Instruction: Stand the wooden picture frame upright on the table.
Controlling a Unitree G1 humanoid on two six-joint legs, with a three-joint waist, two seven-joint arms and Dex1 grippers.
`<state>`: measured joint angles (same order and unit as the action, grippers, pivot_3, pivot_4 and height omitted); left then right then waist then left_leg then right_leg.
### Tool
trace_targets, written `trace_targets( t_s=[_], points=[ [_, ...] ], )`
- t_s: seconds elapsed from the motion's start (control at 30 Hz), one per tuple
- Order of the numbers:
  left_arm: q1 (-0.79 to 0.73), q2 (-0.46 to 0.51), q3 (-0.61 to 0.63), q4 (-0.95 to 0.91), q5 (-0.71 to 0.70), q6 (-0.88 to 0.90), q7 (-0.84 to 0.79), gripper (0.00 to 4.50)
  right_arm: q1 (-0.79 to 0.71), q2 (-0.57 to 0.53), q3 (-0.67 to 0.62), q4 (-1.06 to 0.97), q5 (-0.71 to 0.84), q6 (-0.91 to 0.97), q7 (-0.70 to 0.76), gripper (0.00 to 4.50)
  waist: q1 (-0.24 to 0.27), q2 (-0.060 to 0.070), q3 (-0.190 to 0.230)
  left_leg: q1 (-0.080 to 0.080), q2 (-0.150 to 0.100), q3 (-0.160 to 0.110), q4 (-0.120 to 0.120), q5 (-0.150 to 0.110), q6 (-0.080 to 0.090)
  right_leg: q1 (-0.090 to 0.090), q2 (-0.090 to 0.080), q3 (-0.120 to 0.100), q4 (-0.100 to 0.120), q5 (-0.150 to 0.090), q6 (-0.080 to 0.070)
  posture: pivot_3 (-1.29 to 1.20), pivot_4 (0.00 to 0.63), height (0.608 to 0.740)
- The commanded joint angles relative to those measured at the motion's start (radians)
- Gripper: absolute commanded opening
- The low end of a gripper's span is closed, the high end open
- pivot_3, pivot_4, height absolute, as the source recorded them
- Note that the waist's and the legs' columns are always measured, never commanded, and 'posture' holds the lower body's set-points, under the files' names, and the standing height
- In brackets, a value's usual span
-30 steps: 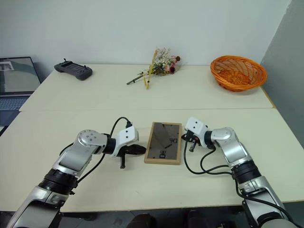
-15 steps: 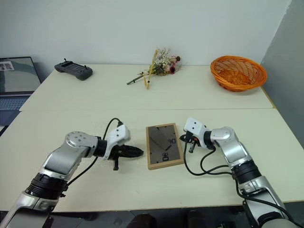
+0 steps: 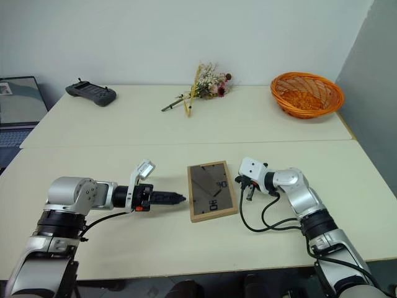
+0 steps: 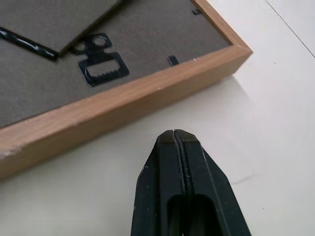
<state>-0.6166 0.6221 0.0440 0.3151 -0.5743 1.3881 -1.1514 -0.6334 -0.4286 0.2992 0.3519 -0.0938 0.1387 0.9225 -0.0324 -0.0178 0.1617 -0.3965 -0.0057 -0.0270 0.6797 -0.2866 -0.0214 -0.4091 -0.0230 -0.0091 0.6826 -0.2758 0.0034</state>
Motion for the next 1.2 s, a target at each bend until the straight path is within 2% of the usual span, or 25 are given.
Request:
trace_targets(
  t_s=[0.03, 0.17, 0.47, 0.97, 1.2],
  points=[
    [0.042, -0.053, 0.032, 0.051, 0.006, 0.002, 0.103, 4.47, 0.011, 0.023, 0.005, -0.048, 0.008, 0.002, -0.01, 0.0, -0.001, 0.0, -0.001, 0.001, 0.0, 0.0, 0.0, 0.001, -0.002, 0.0, 0.0, 0.001, 0.0, 0.0, 0.0, 0.0, 0.15, 0.74],
    [0.062, -0.081, 0.023, 0.041, -0.014, -0.004, 0.114, 4.47, -0.002, 0.061, 0.013, -0.036, -0.002, 0.012, -0.031, 0.0, 0.0, 0.002, -0.002, 0.004, 0.0, 0.0, 0.0, 0.001, -0.002, 0.003, 0.0, 0.001, 0.0, 0.0, 0.0, 0.0, 0.15, 0.74],
    [0.123, -0.088, 0.027, -0.156, -0.143, 0.054, 0.1, 4.47, -0.003, 0.103, 0.006, -0.079, 0.021, 0.088, -0.035, 0.0, 0.001, 0.002, -0.003, 0.004, -0.001, 0.001, -0.001, 0.001, -0.002, 0.003, -0.001, 0.002, -0.001, 0.0, 0.0, 0.0, 0.15, 0.74],
    [0.134, -0.156, 0.082, -0.156, -0.155, 0.003, 0.24, 4.47, 0.063, 0.12, 0.003, -0.255, 0.082, 0.271, -0.028, 0.0, 0.006, 0.002, -0.003, 0.003, -0.001, 0.0, -0.001, -0.001, 0.001, 0.003, -0.001, 0.001, 0.0, 0.0, 0.0, 0.0, 0.15, 0.74],
    [0.162, -0.11, 0.046, -0.212, -0.181, 0.014, 0.21, 4.47, 0.064, 0.117, -0.006, -0.26, 0.081, 0.307, -0.062, 0.0, 0.007, 0.002, -0.003, 0.003, -0.001, 0.0, -0.001, -0.001, 0.001, 0.003, -0.001, 0.001, 0.0, 0.0, 0.0, 0.0, 0.15, 0.74]
  ],
)
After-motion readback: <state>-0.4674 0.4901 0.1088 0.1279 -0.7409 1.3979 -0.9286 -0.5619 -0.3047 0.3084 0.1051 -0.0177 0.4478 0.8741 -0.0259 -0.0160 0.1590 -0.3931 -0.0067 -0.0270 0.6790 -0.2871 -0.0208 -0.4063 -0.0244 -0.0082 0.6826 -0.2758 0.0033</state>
